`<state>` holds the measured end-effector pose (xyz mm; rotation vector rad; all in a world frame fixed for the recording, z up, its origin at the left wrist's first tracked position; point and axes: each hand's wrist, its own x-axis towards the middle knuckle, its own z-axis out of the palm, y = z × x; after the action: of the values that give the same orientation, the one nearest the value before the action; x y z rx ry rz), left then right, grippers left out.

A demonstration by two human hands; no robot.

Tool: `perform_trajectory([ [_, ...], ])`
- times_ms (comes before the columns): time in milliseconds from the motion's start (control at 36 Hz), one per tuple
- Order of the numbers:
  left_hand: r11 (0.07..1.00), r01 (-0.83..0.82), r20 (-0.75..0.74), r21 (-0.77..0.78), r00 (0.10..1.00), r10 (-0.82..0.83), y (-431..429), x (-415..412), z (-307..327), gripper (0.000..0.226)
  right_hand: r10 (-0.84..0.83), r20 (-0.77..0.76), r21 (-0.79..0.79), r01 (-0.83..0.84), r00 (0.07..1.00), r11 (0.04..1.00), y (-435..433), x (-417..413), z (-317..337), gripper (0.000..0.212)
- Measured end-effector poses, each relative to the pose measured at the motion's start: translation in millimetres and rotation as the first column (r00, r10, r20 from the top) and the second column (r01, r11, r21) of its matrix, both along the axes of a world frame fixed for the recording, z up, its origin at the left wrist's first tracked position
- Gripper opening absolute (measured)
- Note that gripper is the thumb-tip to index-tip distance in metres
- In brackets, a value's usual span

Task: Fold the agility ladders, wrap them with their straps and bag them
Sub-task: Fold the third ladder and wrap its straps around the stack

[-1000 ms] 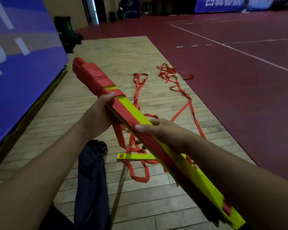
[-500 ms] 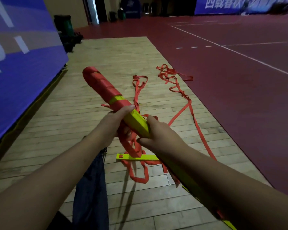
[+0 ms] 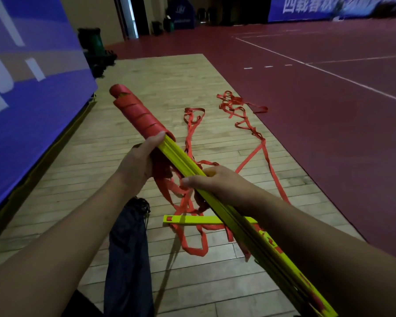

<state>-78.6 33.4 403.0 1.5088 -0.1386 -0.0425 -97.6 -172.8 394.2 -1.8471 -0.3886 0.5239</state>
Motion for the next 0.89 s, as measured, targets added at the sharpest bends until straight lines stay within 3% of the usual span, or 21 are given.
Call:
perform_trajectory([
  [83, 0.954, 0.115, -0.158, 0.277, 0.985, -0.073, 12, 3, 3, 0.104, -0.115, 0.081, -0.005, 0.115, 0.990, 0.993, -4, 0, 6, 0.043],
  [139, 0.847, 0.220, -0.246, 0.485, 0.963, -0.110, 18, 2, 3, 0.112, -0.200, 0.108, 0.014, 0.200, 0.974, 0.980, -8, 1, 11, 0.038],
  [222, 0.777, 0.255, -0.264, 0.576, 0.957, -0.119, 24, 1, 2, 0.113, -0.354, 0.109, 0.067, 0.349, 0.929, 0.935, -17, 6, 17, 0.038],
  [278, 0.792, 0.282, -0.259, 0.541, 0.952, -0.162, 27, 3, 4, 0.096, -0.410, 0.138, 0.065, 0.405, 0.902, 0.912, -22, 9, 19, 0.037],
  [333, 0.865, 0.343, -0.279, 0.367, 0.927, -0.250, 25, 0, 9, 0.054, -0.422, 0.140, 0.040, 0.420, 0.896, 0.906, -27, 12, 16, 0.033],
  [389, 0.904, 0.388, -0.268, 0.182, 0.904, -0.334, 19, -3, 14, 0.034, -0.415, 0.114, -0.007, 0.418, 0.903, 0.908, -30, 12, 10, 0.034],
  [472, 0.904, 0.426, -0.199, 0.036, 0.889, -0.411, 11, -8, 16, 0.021, -0.373, 0.096, -0.062, 0.379, 0.923, 0.923, -28, 14, 3, 0.029],
  [528, 0.884, 0.467, -0.183, -0.032, 0.867, -0.464, 10, -9, 15, 0.026, -0.340, 0.072, -0.057, 0.344, 0.938, 0.937, -26, 14, 3, 0.024],
  [611, 0.858, 0.497, -0.225, -0.127, 0.828, -0.513, 13, -6, 15, 0.016, -0.275, 0.019, -0.081, 0.276, 0.961, 0.958, -25, 10, 10, 0.038],
  [639, 0.852, 0.500, -0.262, -0.152, 0.811, -0.523, 13, -6, 15, 0.030, -0.248, -0.007, -0.101, 0.246, 0.969, 0.964, -25, 9, 11, 0.043],
  [694, 0.858, 0.492, -0.356, -0.147, 0.783, -0.510, 12, -7, 13, 0.054, -0.200, -0.085, -0.116, 0.190, 0.976, 0.975, -27, 8, 13, 0.046],
  [750, 0.888, 0.455, -0.417, -0.070, 0.795, -0.440, 11, -9, 11, 0.061, -0.167, -0.124, -0.101, 0.155, 0.978, 0.983, -29, 9, 11, 0.040],
  [889, 0.908, 0.405, -0.363, 0.107, 0.866, -0.344, 8, -7, 6, 0.026, -0.101, -0.065, -0.097, 0.094, 0.993, 0.991, -27, 12, 1, 0.043],
])
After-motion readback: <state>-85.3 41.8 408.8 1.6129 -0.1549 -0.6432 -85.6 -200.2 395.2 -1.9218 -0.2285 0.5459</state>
